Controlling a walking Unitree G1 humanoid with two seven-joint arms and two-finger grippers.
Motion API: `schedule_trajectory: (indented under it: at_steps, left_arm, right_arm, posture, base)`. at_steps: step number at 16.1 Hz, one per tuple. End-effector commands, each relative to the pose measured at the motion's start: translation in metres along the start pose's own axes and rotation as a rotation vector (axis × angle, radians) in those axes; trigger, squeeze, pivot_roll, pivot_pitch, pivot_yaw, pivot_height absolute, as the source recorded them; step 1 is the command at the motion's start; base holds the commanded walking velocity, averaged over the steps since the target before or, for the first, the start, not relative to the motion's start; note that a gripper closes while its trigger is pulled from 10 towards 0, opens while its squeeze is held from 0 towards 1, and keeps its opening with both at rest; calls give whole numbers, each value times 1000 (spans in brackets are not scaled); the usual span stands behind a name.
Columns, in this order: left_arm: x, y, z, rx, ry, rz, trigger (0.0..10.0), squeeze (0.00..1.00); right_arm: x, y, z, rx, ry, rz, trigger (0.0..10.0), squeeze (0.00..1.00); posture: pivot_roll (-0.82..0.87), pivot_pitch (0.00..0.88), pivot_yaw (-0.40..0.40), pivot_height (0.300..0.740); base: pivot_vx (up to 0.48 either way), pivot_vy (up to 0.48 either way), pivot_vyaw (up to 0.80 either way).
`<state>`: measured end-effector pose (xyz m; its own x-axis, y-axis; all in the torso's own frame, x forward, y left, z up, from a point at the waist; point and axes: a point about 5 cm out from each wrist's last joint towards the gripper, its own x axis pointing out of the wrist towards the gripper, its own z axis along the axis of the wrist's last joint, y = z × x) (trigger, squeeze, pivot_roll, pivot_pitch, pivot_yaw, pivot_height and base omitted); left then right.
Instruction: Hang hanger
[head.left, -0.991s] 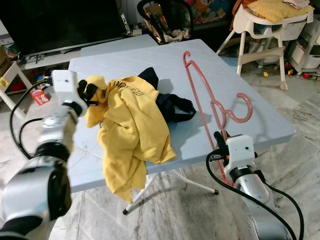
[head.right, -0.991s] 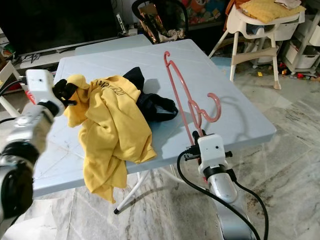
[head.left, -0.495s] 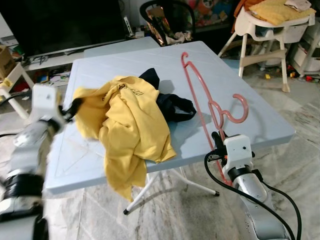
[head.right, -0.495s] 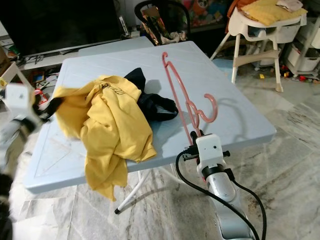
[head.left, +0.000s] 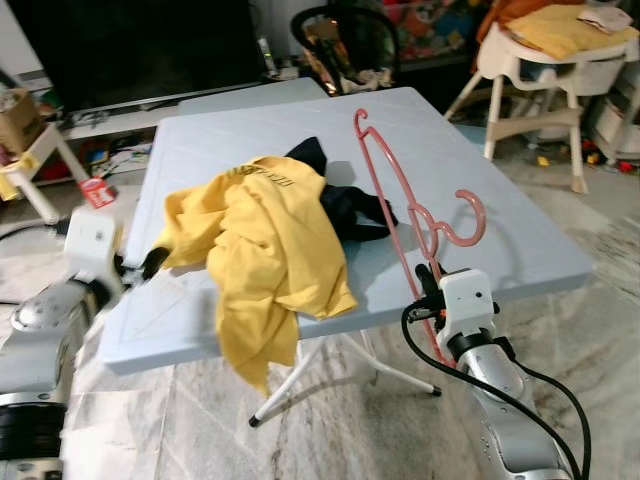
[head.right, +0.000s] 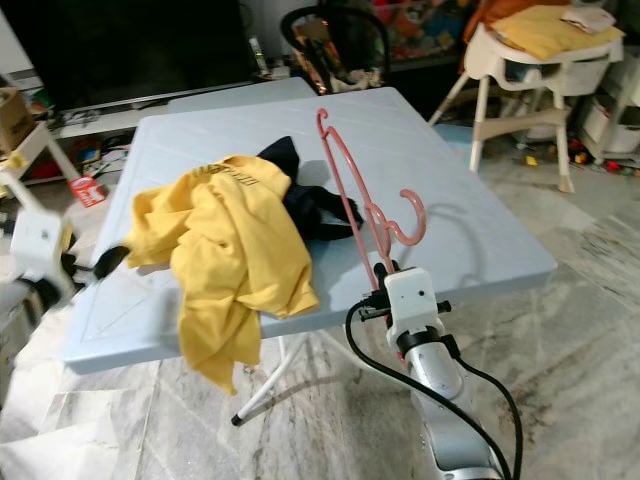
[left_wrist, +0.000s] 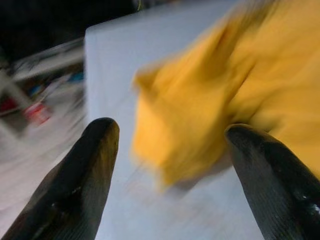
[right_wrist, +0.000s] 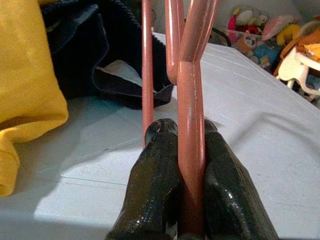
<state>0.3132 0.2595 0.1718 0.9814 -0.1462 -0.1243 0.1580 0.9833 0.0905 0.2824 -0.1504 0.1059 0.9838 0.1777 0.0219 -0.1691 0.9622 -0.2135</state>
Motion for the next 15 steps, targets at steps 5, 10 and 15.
schedule_trajectory:
  at_steps: [5,10,15]
  left_arm:
    - [-20,-91,8,-188,3,-484,10000,1000]
    - [-20,-99,-41,-229,181,-501,10000,1000]
    - [0,-53,-73,-203,276,-299,10000,0]
  right_arm:
    - [4,6,-2,8,8,27,10000,0]
    - [4,4,-1,-3,4,26,10000,0]
    - [1,3,0,-10,4,21,10000,0]
  posture:
    - [-38,16,67,740]
    - [-54,19,61,740]
    - [-80,29,65,740]
  base:
    - [0,0,0]
    - [0,0,0]
    - [0,0,0]
